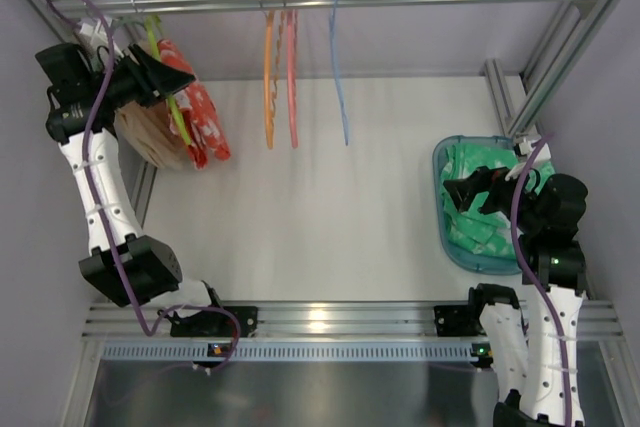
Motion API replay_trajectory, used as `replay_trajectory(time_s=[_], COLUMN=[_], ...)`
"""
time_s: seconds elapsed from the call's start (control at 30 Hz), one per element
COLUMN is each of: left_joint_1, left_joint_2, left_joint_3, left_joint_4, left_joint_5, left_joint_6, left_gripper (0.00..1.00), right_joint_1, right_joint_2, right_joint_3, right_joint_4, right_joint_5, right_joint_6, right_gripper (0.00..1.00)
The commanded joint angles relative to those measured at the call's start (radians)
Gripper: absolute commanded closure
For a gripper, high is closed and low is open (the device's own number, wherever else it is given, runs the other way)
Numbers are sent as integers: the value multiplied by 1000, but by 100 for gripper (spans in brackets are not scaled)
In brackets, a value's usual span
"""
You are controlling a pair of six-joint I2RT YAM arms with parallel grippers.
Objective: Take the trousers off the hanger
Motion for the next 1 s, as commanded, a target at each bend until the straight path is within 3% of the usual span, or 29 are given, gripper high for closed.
replay_trajectory(time_s=[0.0, 0.07, 0.2, 0.37, 0.53, 0.8, 0.97], left_joint_1=[-63, -72, -73, -78, -80, -80, -83], left_joint_2=[-5, -16, -55, -69, -71, -85, -134], left_joint_3=[-7, -59, -190, -294, -308, -285, -285], left_joint_4=[108, 184, 521, 731, 769, 795, 876], left_joint_5=[28, 22, 20, -1, 2, 14, -1], left_joint_6=[-30, -121, -379, -578, -622, -643, -636], left_gripper=[51, 53, 57, 62, 69, 100, 100], right_joint_1=[-5, -5, -6, -6, -5, -5, -6], right_joint_2=[-4, -4, -11, -16, -16, -8, -5], right_joint_3=[4, 4, 2, 2, 0, -1, -6], right_joint_4=[30, 31, 28, 19, 19, 30, 37], right_joint_5=[2, 2, 5, 8, 6, 0, -4], right_joint_6=[-6, -4, -4, -18, -19, -16, -9], right_gripper=[1, 1, 1, 1, 1, 1, 1])
